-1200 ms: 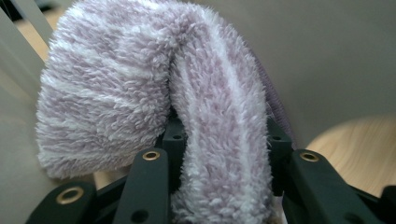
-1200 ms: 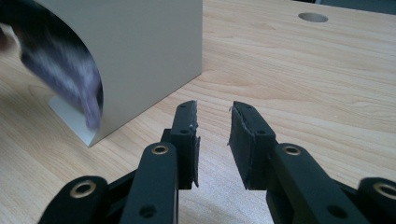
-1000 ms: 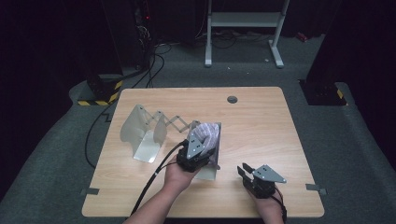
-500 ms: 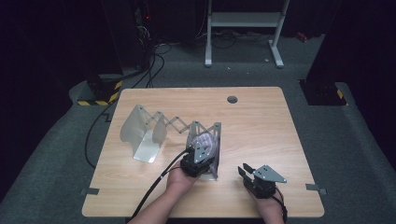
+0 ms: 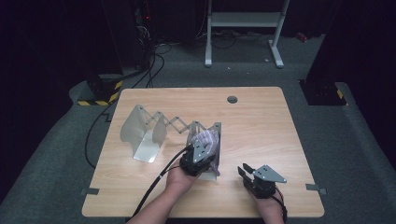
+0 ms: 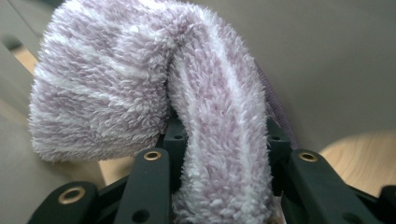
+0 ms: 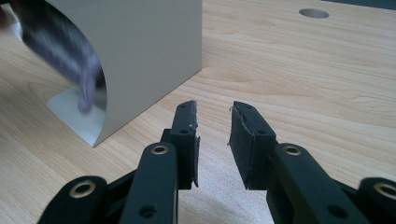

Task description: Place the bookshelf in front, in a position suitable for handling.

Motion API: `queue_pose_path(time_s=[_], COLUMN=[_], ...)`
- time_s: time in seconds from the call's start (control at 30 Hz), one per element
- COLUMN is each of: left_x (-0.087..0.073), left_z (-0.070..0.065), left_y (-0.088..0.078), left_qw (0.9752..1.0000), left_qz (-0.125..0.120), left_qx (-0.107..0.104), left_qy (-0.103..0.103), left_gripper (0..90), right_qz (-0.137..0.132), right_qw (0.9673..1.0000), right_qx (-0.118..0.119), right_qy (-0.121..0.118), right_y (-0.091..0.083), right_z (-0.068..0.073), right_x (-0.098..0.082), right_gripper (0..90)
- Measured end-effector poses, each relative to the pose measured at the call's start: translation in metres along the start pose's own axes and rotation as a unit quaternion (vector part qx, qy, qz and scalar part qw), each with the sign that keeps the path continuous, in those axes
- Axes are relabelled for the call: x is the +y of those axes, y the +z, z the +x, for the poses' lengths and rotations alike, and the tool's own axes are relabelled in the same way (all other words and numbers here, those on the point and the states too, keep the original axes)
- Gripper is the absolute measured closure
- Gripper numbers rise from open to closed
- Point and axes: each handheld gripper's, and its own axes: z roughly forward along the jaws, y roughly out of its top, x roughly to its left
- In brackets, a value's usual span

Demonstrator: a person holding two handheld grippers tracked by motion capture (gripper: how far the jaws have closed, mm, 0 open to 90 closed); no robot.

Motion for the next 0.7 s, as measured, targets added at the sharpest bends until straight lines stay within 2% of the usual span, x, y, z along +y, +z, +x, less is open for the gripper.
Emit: queue_pose_path(time_s=[0.2,0.33,0.4,0.5,0.53,0.6,0.7], left_x=[0.028,0.039,0.043,0.038,0.030,0.025,0.007], left_z=[0.004,0.005,0.004,0.005,0.006,0.007,0.004], left_y=[-0.020,-0.033,-0.036,-0.032,-0.025,-0.021,-0.005], left_qw=[0.9992,0.9976,0.9971,0.9976,0.9983,0.9987,0.9996], left_qz=[-0.039,-0.068,-0.076,-0.069,-0.057,-0.051,-0.020], left_qx=[0.003,0.004,0.003,0.000,-0.002,-0.004,-0.012], left_qy=[0.010,0.007,0.009,0.004,-0.003,-0.007,-0.014], left_gripper=[64.0,64.1,64.1,64.2,64.2,64.4,64.4], right_qz=[-0.001,0.000,0.000,0.001,0.002,0.002,0.003], right_qw=[1.0000,1.0000,1.0000,1.0000,1.0000,1.0000,1.0000], right_qx=[0.002,0.001,0.002,0.003,0.003,0.003,0.003], right_qy=[-0.001,-0.001,0.000,-0.001,-0.002,-0.002,-0.001], right_y=[0.000,0.000,0.001,0.001,0.001,0.001,0.001], right_z=[0.000,0.000,0.000,0.001,0.001,0.001,0.001], right_x=[0.000,0.000,0.000,0.000,0.000,0.000,-0.001], right_gripper=[71.2,71.2,71.3,71.2,71.2,71.3,71.3])
